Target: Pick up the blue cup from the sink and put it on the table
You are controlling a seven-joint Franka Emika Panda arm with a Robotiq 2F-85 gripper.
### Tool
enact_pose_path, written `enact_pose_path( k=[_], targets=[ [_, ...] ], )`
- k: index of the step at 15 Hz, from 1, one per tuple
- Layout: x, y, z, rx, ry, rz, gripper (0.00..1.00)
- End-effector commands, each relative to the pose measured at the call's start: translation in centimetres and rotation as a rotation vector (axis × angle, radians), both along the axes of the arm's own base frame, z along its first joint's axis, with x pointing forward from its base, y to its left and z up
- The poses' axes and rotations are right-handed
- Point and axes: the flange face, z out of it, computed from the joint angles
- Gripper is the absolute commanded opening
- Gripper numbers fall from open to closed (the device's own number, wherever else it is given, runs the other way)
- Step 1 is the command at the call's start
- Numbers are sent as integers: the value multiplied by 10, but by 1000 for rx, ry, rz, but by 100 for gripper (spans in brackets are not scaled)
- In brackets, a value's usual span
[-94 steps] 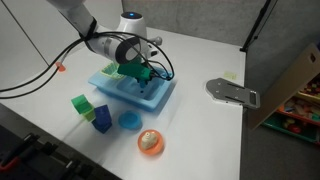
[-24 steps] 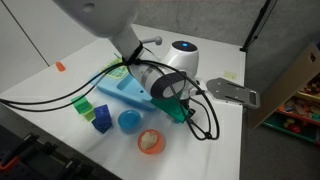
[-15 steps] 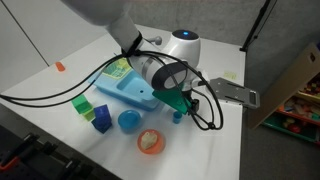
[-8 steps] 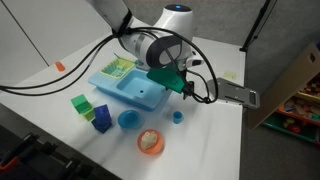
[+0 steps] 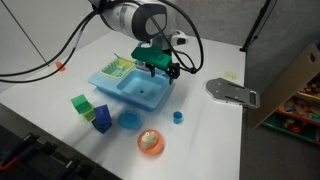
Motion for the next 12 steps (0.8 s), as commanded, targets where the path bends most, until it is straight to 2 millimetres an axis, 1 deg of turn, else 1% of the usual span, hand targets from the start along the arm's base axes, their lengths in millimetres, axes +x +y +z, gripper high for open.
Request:
enact_pose_path(
  k=[1, 6, 12],
  targets=[
    [-13, 23, 30, 1, 68, 25, 100],
    [-19, 58, 65, -12, 146, 52, 100],
    [-21, 105, 114, -9, 215, 65, 100]
  ],
)
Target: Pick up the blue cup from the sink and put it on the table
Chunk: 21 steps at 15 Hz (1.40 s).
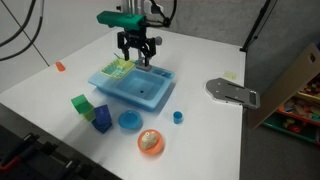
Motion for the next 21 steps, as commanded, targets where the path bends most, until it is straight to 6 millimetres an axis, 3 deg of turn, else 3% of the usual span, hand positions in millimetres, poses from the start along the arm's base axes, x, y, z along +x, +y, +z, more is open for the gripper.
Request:
enact_pose_path(
  k=[1, 6, 11, 16, 21],
  targets=[
    [-8, 23, 37, -12, 29, -6, 100],
    [-21, 53, 89, -3, 70, 7, 100],
    [-35, 68, 144, 18, 44, 43, 100],
    [-50, 65, 189, 32, -11, 54, 100],
    [-61, 55, 215, 34, -47, 49, 100]
  ],
)
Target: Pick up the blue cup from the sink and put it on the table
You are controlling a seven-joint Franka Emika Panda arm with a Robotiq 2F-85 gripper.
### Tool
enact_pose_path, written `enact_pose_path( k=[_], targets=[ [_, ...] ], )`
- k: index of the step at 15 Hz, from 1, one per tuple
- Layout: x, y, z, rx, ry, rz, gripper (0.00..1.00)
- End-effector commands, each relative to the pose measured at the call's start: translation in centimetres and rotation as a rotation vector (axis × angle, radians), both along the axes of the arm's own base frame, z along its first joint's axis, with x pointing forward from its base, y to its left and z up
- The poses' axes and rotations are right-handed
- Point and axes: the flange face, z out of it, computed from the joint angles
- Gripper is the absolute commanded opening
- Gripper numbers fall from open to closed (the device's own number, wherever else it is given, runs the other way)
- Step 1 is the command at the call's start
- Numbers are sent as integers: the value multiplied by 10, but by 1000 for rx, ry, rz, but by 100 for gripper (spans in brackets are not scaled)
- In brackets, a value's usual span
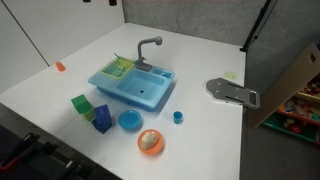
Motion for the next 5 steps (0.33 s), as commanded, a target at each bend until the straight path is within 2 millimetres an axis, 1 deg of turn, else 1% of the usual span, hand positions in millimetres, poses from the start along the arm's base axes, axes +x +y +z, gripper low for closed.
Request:
enact_pose_path(
  k=[1, 2, 5],
  targets=[
    [-13, -10, 14, 14, -11, 15, 100],
    [-3, -4, 9, 1, -11, 1, 100],
    [-3, -4, 8, 2, -9, 2, 100]
  ],
)
